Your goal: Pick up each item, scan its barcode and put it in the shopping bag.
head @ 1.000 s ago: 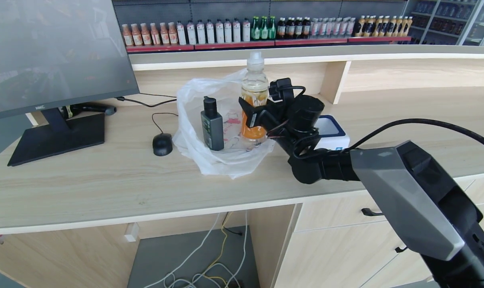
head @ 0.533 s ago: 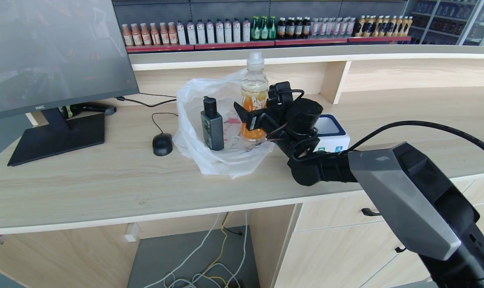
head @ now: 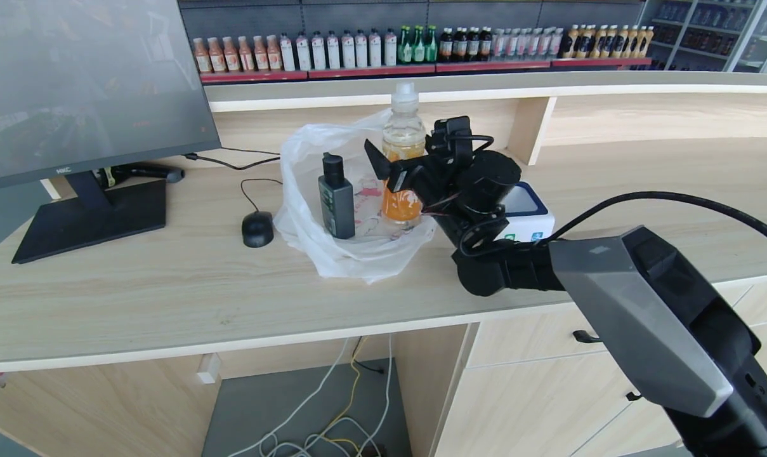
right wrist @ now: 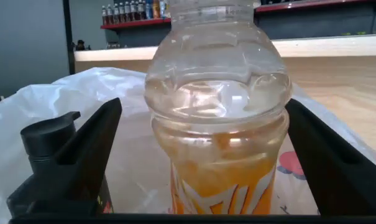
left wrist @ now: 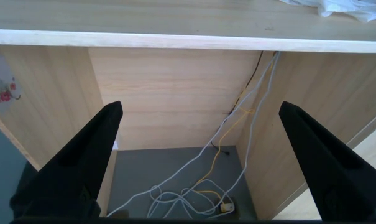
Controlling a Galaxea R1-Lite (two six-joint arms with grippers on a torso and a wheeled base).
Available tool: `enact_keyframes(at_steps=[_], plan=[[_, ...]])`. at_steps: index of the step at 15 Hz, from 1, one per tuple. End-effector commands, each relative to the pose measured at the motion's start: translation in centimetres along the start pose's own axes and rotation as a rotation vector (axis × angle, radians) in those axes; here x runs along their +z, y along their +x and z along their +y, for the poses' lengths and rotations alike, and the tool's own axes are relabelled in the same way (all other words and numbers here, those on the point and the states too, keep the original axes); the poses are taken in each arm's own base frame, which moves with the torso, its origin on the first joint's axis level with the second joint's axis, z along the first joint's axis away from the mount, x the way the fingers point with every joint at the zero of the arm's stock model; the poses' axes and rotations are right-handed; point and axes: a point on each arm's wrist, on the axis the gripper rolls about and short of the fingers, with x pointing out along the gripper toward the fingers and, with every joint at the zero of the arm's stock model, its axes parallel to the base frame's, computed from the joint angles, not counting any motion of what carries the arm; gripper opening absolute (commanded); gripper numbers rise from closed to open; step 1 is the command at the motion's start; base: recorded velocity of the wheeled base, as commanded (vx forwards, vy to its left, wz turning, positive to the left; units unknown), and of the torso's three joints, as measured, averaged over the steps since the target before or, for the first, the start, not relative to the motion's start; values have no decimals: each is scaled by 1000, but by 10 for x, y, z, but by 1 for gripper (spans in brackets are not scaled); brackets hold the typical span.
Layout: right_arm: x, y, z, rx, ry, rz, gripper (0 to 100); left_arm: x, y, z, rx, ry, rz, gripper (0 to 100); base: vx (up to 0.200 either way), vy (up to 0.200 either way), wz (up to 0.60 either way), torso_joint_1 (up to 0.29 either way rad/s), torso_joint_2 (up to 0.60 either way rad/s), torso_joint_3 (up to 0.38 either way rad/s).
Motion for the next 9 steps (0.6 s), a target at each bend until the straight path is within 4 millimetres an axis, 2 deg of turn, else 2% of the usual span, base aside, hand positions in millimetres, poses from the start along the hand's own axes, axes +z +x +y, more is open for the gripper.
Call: enact_keyframes(at_steps=[1,2,3,6,9], plan=[[18,3,8,14,6,-35,100,0,0,0,-1,-1,0,100,0,0,0,0,0,0],[24,4,13,23,11,-50,100,0,0,0,-1,-1,0,100,0,0,0,0,0,0],[39,5,26,36,23,-80,100,0,0,0,-1,-1,0,100,0,0,0,0,0,0],[76,3,45,40,47,-192,100,0,0,0,1,-1,0,100,0,0,0,0,0,0],[112,-14,28,13,34,-230,100,0,0,0,-1,-1,0,100,0,0,0,0,0,0]])
